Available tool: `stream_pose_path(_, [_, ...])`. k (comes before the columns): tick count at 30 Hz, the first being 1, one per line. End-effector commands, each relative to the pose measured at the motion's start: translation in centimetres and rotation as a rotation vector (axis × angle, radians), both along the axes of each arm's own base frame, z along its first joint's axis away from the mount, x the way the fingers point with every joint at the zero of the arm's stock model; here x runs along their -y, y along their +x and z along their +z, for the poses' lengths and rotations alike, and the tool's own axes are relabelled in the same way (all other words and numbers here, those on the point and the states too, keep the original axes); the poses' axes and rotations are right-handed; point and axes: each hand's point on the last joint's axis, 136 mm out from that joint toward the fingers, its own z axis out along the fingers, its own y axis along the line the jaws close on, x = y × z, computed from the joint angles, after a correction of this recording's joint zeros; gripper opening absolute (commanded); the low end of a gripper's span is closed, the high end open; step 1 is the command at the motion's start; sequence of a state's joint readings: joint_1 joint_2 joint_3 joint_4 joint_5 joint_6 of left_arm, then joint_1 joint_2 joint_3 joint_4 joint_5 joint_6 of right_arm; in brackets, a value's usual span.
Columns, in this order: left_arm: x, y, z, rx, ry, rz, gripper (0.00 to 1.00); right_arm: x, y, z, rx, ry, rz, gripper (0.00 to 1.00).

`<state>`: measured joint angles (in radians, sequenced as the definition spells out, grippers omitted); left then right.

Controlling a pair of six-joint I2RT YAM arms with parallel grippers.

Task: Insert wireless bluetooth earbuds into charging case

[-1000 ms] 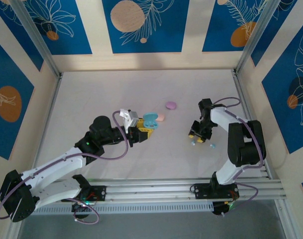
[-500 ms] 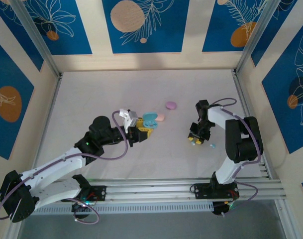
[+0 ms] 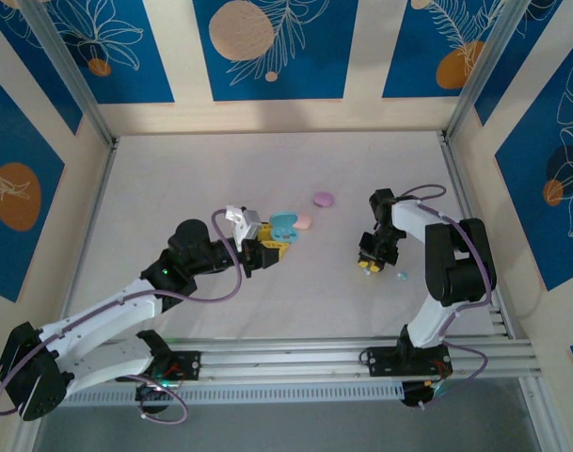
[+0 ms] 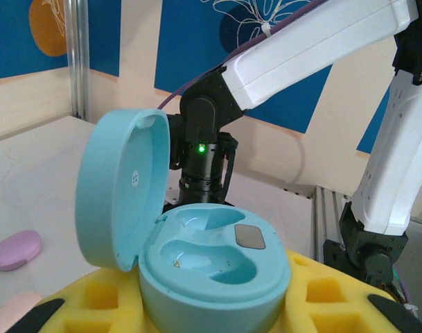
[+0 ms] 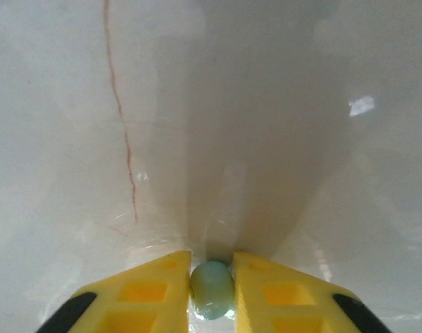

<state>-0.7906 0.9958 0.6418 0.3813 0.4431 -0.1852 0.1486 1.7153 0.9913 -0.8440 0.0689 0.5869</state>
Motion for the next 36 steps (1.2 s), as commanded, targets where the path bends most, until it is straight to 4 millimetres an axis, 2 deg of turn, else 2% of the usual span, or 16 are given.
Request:
stream_pose_path(1, [0.1, -0.3, 0.6, 0.014, -0.016, -0.006, 0.28, -0.5, 0.6, 0.4, 0.024, 0.016, 0.008, 0.16])
stream_pose_path(5, [0.1, -0.3, 0.6, 0.013, -0.014, -0.002, 0.29, -1.4, 0.9, 1.7, 0.067, 0.073, 0.011, 0.16])
stream_pose_path(9, [-0.1, -0.1, 0.7, 0.022, -0.01, 0.012, 0.28, -5.0, 1.8, 5.4, 0.181, 0.317, 0.023, 0.16])
stream_pose_path(13, [-0.2, 0.0, 0.7, 0.037, 0.0, 0.021, 0.28, -9.4, 2.8, 12.2, 0.343, 0.707, 0.045, 0.16])
stream_pose_path(16, [-0.3, 0.0, 0.7, 0.047, 0.008, 0.023, 0.28, -11.6, 2.6, 17.7, 0.41, 0.973, 0.107, 0.16])
stream_pose_path(19, [-0.3, 0.0, 0.8, 0.057, 0.011, 0.025, 0.28, -12.8, 1.6, 21.8, 0.443, 1.128, 0.197, 0.16])
stream_pose_path(22, [-0.3, 0.1, 0.9, 0.066, 0.012, 0.028, 0.29, -13.3, 0.6, 24.7, 0.46, 1.233, 0.256, 0.16])
stream_pose_path(27, [0.0, 0.2, 1.0, 0.067, 0.011, 0.02, 0.29, -13.2, -0.1, 27.0, 0.468, 1.304, 0.288, 0.17])
stream_pose_path(36, [0.7, 0.4, 0.9, 0.064, 0.009, 0.001, 0.29, -13.2, -0.4, 28.5, 0.494, 1.316, 0.302, 0.17])
